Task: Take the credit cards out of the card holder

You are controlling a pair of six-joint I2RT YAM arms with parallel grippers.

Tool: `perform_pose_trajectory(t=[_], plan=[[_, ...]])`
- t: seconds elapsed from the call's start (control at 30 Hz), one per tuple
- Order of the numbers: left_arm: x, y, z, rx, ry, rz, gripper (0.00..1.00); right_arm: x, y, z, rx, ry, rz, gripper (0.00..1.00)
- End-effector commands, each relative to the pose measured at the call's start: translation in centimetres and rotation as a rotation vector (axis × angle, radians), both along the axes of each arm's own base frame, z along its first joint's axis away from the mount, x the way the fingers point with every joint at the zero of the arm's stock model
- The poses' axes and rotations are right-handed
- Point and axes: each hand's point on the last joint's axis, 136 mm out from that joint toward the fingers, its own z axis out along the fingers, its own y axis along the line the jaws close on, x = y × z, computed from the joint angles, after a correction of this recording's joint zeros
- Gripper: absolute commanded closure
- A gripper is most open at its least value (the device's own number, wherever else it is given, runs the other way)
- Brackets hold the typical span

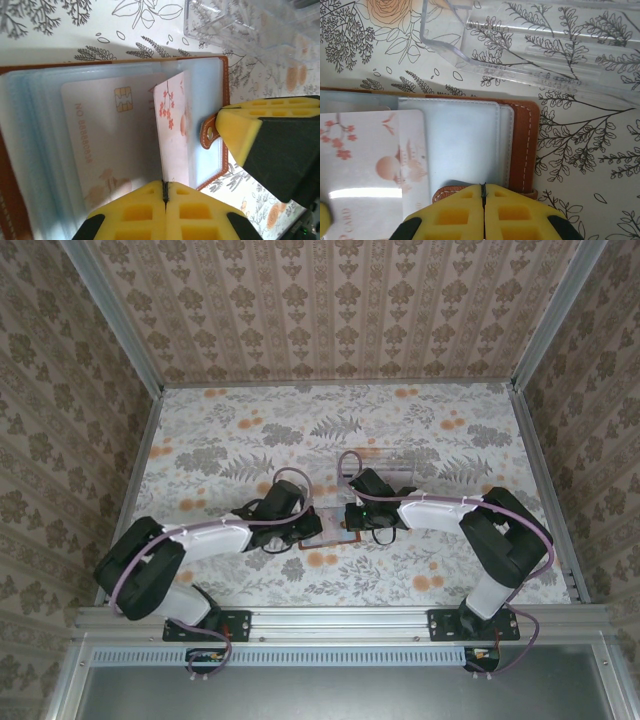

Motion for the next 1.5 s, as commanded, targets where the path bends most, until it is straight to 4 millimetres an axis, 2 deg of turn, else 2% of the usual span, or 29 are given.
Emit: perform_pose_trajectory(t=[0.0,0.27,0.37,0.53,0.7,0.73,0.77,0.93,1.13,1.47], plan=[[-0.6,1.5,0.5,0.002,-0.009,0.0,1.0,-1.9,-2.3,-2.5,-0.087,0.097,-0.024,0.91],[-1.2,4.2,2.6,-0.002,-0.056,0.018,1.0,-1.7,-2.0,-1.9,-0.071,0.082,-0.02,0.9],[-1.4,4.7,3.8,-0.018,-0.095,0.01,1.0,-1.4,-1.7,-0.8,-0.05,0.055,-0.014,0.85],[-1.6,5.0,6.2,-0.058,-0.184,-0.011,1.0,-0.4,-0.4,4.1,0.063,-0.059,0.007,0.7],[-1.6,4.7,8.6,-0.123,-0.262,-0.034,1.0,-0.1,0.7,9.0,0.197,-0.176,0.037,0.66],[-1.5,4.6,9.1,-0.144,-0.275,-0.038,1.0,-0.2,1.1,10.7,0.251,-0.215,0.05,0.66],[-1.4,4.4,9.6,-0.176,-0.288,-0.046,1.0,-0.3,1.4,11.6,0.3,-0.23,0.062,0.65],[-1.2,3.5,11.8,-0.294,-0.334,-0.078,1.0,-1.0,3.3,14.7,0.547,-0.205,0.121,0.66],[-1.5,2.7,13.8,-0.399,-0.37,-0.114,1.0,-1.4,5.5,16.5,0.768,-0.146,0.183,0.68],[-1.5,2.8,14.3,-0.429,-0.374,-0.11,1.0,-0.8,6.5,15.8,0.837,-0.091,0.176,0.72]])
